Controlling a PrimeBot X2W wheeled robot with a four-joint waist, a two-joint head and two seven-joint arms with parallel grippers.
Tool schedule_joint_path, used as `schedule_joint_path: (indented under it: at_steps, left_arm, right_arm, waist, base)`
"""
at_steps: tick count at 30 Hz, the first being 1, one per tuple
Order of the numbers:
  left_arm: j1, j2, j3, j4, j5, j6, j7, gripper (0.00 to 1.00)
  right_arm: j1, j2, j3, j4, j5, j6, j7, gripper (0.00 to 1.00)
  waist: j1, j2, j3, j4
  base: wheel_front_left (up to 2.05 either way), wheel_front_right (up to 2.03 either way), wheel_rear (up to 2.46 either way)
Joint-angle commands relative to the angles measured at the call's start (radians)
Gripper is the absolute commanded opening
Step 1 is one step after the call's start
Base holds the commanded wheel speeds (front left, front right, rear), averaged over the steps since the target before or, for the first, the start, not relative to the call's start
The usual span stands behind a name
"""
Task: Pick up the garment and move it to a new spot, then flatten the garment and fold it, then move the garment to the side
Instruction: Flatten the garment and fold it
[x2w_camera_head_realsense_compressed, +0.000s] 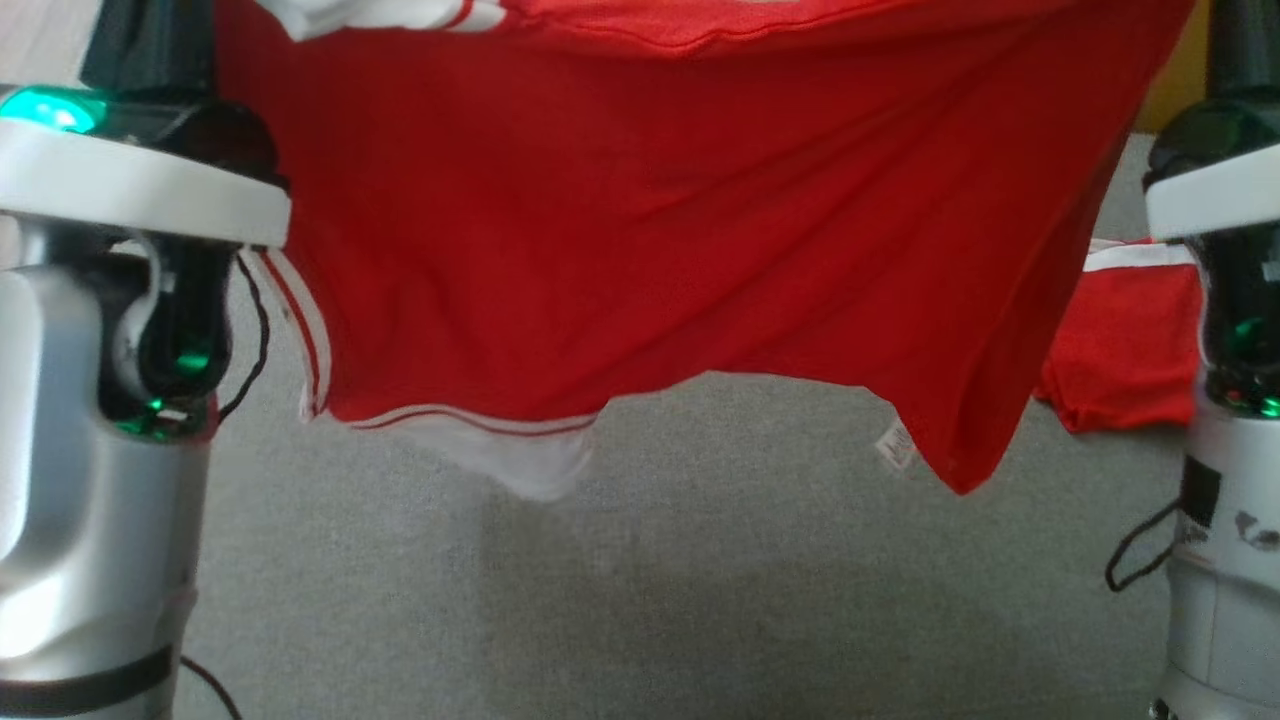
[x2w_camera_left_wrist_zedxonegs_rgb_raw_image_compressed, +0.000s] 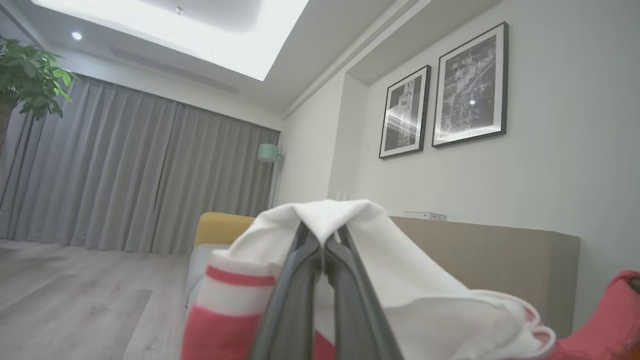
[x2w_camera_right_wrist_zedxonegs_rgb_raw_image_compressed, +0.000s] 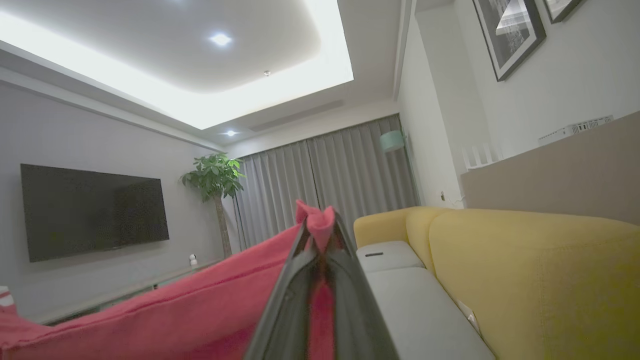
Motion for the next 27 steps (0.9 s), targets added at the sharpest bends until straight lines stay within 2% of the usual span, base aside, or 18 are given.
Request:
schedule_joint_path:
  at_steps: [1,4,7,10,13,14,15,18,22,27]
  left_arm:
    - [-0.034,0.031,0.046,-0.051,-0.009,0.012,0.023,0.0]
    - [-0.03,0.046,0.045,-0.069,-0.011,0.021,0.055,0.0]
    - [-0.052,0.06,0.045,-0.049,-0.025,0.017,0.093,0.0]
    - [-0.116,0.085,0.066,0.027,-0.044,0.001,0.112,0.0]
    - [-0.243,0.121,0.062,0.14,-0.028,-0.04,0.113,0.0]
    - [-0.243,0.121,0.062,0.14,-0.028,-0.04,0.113,0.0]
    - [-0.296,0.13,0.058,0.185,-0.019,-0.055,0.108,0.0]
    - [-0.471,0.144,0.045,0.327,0.0,-0.1,0.081,0.0]
    - [-0.695,0.137,0.053,0.51,0.032,-0.111,-0.011,0.0]
    - [-0.85,0.106,0.046,0.693,0.05,-0.127,-0.134,0.0]
  right_arm:
    - [-0.015,0.017,0.014,-0.053,-0.011,-0.001,0.028,0.0]
    - [-0.006,0.019,0.009,-0.069,-0.022,-0.001,0.058,0.0]
    - [-0.037,0.02,-0.005,-0.034,-0.014,-0.001,0.071,0.0]
    - [-0.131,0.02,-0.051,0.086,0.011,-0.001,0.068,0.0]
    - [-0.29,0.02,-0.068,0.236,-0.035,-0.001,0.032,0.0]
    - [-0.29,0.02,-0.068,0.236,-0.035,-0.001,0.032,0.0]
    - [-0.351,0.02,-0.065,0.294,-0.04,-0.001,0.016,0.0]
    - [-0.544,0.02,-0.075,0.481,-0.045,-0.001,-0.063,0.0]
    - [-0.771,0.017,-0.031,0.67,-0.162,-0.001,-0.232,0.0]
    - [-0.914,0.007,-0.026,0.874,-0.159,-0.001,-0.415,0.0]
  waist:
    - [0.0001,0.0,0.013,-0.001]
    - [0.0001,0.0,0.046,-0.003]
    - [0.0001,0.0,0.112,-0.01]
    - [0.0001,0.0,0.207,-0.023]
    - [0.0001,0.0,0.313,-0.032]
    - [0.0001,0.0,0.313,-0.032]
    - [0.0001,0.0,0.341,-0.035]
    - [0.0001,0.0,0.405,-0.043]
    - [0.0001,0.0,0.458,-0.045]
    - [0.0001,0.0,0.482,-0.033]
  base:
    - [0.0,0.0,0.0]
    - [0.0,0.0,0.0]
    - [0.0,0.0,0.0]
    - [0.0,0.0,0.0]
    - [0.0,0.0,0.0]
    - [0.0,0.0,0.0]
    - [0.0,0.0,0.0]
    - [0.0,0.0,0.0]
    - [0.0,0.0,0.0]
    - [0.0,0.0,0.0]
